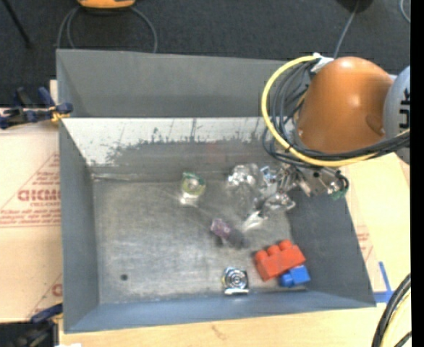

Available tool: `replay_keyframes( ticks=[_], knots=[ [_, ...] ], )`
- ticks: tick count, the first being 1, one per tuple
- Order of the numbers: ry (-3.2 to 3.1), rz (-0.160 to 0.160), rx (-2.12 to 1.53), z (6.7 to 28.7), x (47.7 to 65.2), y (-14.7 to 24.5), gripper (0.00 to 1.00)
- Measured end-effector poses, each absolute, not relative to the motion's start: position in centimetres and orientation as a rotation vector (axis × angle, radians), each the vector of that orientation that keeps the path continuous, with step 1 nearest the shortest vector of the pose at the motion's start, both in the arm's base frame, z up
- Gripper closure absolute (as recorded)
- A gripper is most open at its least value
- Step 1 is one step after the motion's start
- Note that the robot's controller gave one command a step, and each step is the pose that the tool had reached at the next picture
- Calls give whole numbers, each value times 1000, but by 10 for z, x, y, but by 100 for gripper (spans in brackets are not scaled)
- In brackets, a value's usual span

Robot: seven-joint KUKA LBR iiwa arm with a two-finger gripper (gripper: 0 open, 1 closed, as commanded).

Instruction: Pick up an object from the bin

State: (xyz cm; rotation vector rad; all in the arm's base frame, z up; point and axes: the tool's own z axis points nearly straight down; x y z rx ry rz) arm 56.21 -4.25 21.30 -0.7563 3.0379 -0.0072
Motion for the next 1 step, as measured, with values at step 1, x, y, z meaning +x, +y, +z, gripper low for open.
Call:
replay_keyframes(
  ticks=[1],
  knots=[
    [3045,1,-756,208,561,-41,0]
  ],
)
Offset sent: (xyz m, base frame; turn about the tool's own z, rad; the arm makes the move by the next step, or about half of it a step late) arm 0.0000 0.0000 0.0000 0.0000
